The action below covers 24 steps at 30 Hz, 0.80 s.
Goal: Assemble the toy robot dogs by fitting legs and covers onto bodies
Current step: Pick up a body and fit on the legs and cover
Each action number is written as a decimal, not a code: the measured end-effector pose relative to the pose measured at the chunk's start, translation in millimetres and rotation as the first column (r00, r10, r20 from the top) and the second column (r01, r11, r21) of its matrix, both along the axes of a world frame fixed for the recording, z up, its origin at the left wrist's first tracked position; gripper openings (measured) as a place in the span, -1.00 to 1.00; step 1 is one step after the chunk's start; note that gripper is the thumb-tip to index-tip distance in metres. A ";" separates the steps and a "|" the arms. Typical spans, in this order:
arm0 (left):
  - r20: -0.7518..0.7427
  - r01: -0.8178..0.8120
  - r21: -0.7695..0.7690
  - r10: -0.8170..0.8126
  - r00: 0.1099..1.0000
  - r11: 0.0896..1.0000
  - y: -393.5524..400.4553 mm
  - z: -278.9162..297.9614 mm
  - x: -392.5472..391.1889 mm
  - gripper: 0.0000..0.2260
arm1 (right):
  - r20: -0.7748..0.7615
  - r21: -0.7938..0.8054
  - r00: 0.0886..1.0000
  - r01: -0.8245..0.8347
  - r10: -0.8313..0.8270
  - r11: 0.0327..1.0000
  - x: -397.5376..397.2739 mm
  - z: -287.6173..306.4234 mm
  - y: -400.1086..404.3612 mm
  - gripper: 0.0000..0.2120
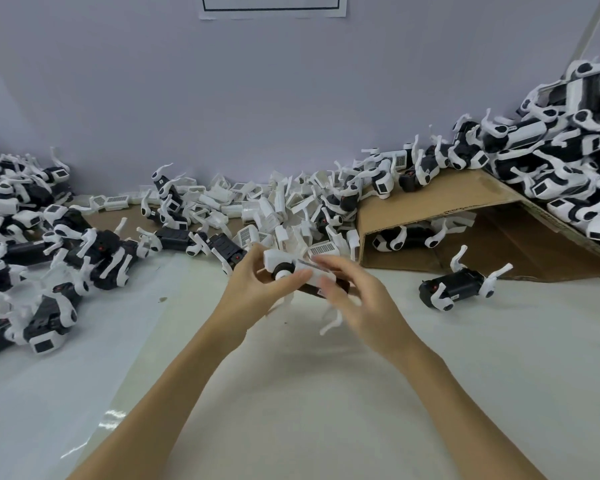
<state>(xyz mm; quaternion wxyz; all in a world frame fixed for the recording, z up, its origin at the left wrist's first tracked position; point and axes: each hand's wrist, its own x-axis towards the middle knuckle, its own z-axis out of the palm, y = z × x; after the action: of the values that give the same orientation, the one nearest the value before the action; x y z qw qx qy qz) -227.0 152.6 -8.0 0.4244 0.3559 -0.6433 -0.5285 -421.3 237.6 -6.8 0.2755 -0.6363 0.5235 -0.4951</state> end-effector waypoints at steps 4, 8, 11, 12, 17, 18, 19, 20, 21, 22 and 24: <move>-0.011 -0.118 0.046 0.119 0.993 0.992 4.0 -4.9 -7.9 -0.37 | -0.490 -0.233 0.823 0.193 -0.287 0.953 14.8 -16.1 -3.1 -0.53; 0.043 -0.154 -0.012 0.154 0.987 0.988 6.9 -4.5 -12.4 -0.40 | -0.424 -0.351 0.806 0.275 -0.413 0.895 20.6 -13.9 -5.1 -0.58; 0.034 -0.097 -0.015 0.097 0.995 0.995 10.2 1.0 -11.4 -0.35 | -0.313 -0.213 0.888 0.279 -0.336 0.936 14.6 -11.0 -5.0 -0.63; 0.003 -0.067 -0.008 0.067 0.998 0.998 11.8 2.8 -10.9 -0.36 | -0.239 -0.130 0.935 0.237 -0.262 0.963 11.5 -11.9 -4.9 -0.67; -0.043 0.006 -0.114 -0.011 0.999 0.993 14.4 4.6 -9.3 -0.59 | -0.212 -0.069 0.969 0.116 -0.128 0.991 6.6 -16.5 -4.5 -0.58; -0.026 0.006 -0.163 -0.011 1.000 0.987 15.1 3.8 -10.2 -0.63 | -0.220 -0.066 0.969 0.102 -0.114 0.993 6.5 -17.7 -5.6 -0.55; 0.009 -0.009 -0.220 0.011 1.000 0.975 15.1 2.7 -11.3 -0.65 | -0.225 -0.064 0.968 0.098 -0.110 0.993 7.0 -18.6 -6.7 -0.54; 0.060 -0.045 -0.282 0.065 0.996 0.958 14.9 2.4 -12.2 -0.66 | -0.236 -0.074 0.964 0.104 -0.119 0.992 7.5 -20.1 -7.7 -0.54; 0.112 -0.081 -0.335 0.125 0.986 0.939 13.8 2.2 -12.5 -0.67 | -0.255 -0.103 0.956 0.120 -0.143 0.987 8.0 -21.2 -8.8 -0.55; 0.147 -0.105 -0.353 0.166 0.975 0.930 12.4 2.0 -12.0 -0.66 | -0.281 -0.144 0.944 0.139 -0.175 0.980 8.0 -22.0 -9.5 -0.54; 0.124 -0.086 -0.274 0.124 0.985 0.958 10.5 2.7 -10.3 -0.60 | -0.319 -0.214 0.920 0.166 -0.230 0.963 7.7 -23.6 -10.5 -0.53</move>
<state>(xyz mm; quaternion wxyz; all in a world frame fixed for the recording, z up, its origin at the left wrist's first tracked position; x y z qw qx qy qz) -237.3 163.0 -5.3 0.4498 0.3651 -0.7172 -0.3873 -413.6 227.1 -30.4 0.0696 -0.6784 0.5773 -0.4490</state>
